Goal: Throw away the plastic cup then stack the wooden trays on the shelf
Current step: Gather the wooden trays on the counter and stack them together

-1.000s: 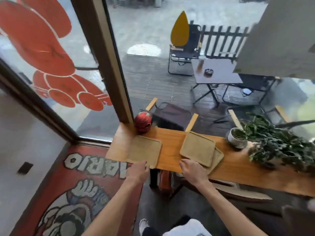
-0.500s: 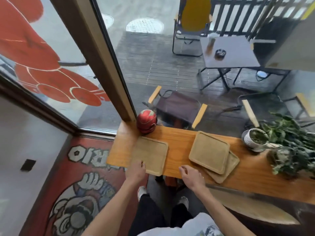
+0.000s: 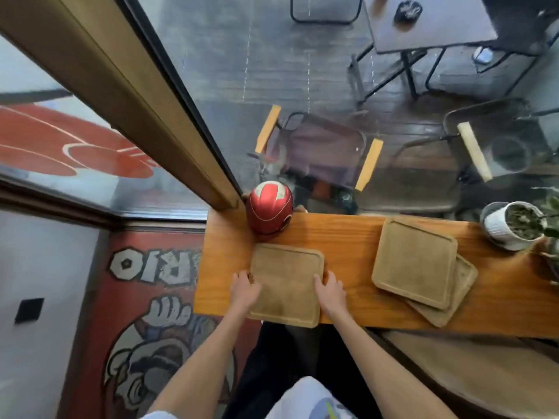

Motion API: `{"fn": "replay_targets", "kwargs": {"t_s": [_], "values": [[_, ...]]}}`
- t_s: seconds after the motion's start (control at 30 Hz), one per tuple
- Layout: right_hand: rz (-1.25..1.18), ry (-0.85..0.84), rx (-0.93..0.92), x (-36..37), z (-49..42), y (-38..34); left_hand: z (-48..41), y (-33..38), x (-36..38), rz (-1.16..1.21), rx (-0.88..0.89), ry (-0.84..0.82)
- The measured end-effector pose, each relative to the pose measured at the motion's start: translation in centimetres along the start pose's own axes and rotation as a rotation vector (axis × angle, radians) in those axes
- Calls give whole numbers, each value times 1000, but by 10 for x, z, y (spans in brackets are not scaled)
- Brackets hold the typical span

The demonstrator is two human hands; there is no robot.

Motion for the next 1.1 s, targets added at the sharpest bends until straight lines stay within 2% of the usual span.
{"fn": "replay_targets", "kwargs": {"t_s": [0.17,0.27,0.5,0.67,0.77,0.87,0.93,1.0,1.1], "values": [[-91,-16,-12,11,-9,-9,4,2,11,38,-46,89],[-92,-14,-10,0,-12,-13,8,11,17,109,-70,79],[-112,106,5,-46,-29,-1,0,38,46,213,-24,0],[-61,120,-12,-42,-27,0,-1,34,43,184,-17,60],[78,156,-44,-33,-19,-1,3,34,44,22,91,84],[406,211,-152,-21,-4,-5,12,42,55,-413,254,86],[592,160,-184,-6,3,6,12,36,69,-608,308,28],[654,94,-167,5,5,22,7,26,80,-679,291,-50],[671,85,-132,10,0,32,3,20,86,-714,248,-77]]}}
Point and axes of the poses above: each hand's wrist, its own z-axis away from the middle knuckle, its own x-axis out of the palm, y = z × x, the point moved 7 cm from there along -z, towards the middle knuckle, and after that the axes turned 10 degrees about -y, right-handed, at the moved point
